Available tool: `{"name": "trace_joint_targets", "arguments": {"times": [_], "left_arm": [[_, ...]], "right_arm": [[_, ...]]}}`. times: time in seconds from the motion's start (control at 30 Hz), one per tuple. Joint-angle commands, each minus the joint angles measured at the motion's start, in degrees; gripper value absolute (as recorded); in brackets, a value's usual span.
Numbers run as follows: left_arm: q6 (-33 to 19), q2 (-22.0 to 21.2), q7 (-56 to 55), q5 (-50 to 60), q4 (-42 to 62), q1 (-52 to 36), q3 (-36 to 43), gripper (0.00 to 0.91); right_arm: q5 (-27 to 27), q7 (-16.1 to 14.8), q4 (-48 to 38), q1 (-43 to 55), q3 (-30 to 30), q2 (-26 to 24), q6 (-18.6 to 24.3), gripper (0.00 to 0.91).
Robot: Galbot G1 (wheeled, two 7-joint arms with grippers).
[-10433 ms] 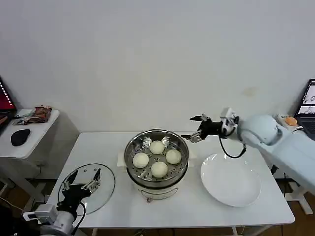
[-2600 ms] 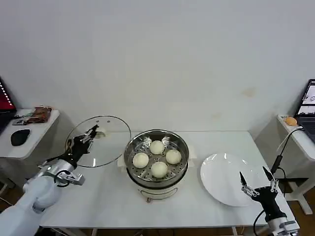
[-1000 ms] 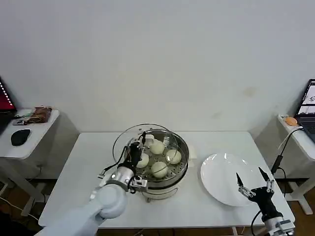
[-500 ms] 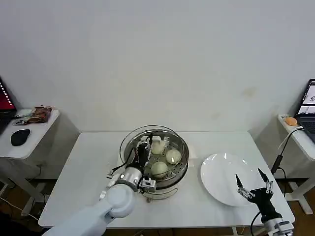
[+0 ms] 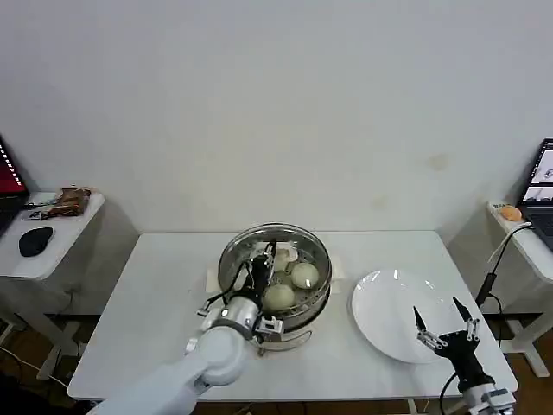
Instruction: Take steamed baozi put them in steamer then cover it.
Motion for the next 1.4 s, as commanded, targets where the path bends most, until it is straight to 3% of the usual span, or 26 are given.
{"name": "trace_joint_targets", "arguments": {"times": [0.03, 0.83, 1.03, 1.1, 1.13, 1.17, 1.2, 1.27, 1.4], "left_arm": [[0.12, -0.45, 0.07, 0.62, 0.53, 0.27, 0.02, 0.04], [0.08, -1.23, 0.03, 0.92, 0.96, 1.07, -0.05, 0.04], [0.06, -1.42, -0.07, 0.84, 1.17, 0.95, 0.08, 0.081], [0.06, -1.37, -0.1, 0.84, 1.21, 0.95, 0.13, 0.262], [0.06, -1.34, -0.14, 0.8, 1.21, 0.99, 0.17, 0.413], [0.05, -1.32, -0.16, 0.81, 1.2, 1.0, 0.2, 0.504], [0.05, -1.3, -0.31, 0.82, 1.13, 1.06, 0.2, 0.695], [0.04, -1.2, -0.31, 0.82, 1.02, 1.16, 0.19, 0.907], [0.02, -0.97, -1.37, 0.58, 0.54, 1.88, -0.42, 0.907]], "right_arm": [[-0.1, -0.05, 0.0, 0.02, -0.05, 0.12, 0.07, 0.907], [-0.48, -0.09, -0.61, -0.03, 0.27, 0.28, 0.61, 0.907], [-0.54, -0.07, -0.65, -0.09, 0.41, 0.39, 0.79, 0.907], [-0.5, -0.05, -0.64, -0.15, 0.47, 0.36, 0.81, 0.907], [-0.52, -0.05, -0.69, -0.2, 0.56, 0.34, 0.87, 0.907], [-0.54, -0.05, -0.71, -0.21, 0.6, 0.33, 0.89, 0.907], [-0.51, -0.06, -0.69, -0.24, 0.64, 0.34, 0.87, 0.907], [-0.53, -0.05, -0.68, -0.23, 0.68, 0.35, 0.92, 0.907], [-0.53, -0.12, -0.68, -0.33, 0.87, 0.4, 0.99, 0.907]]}}
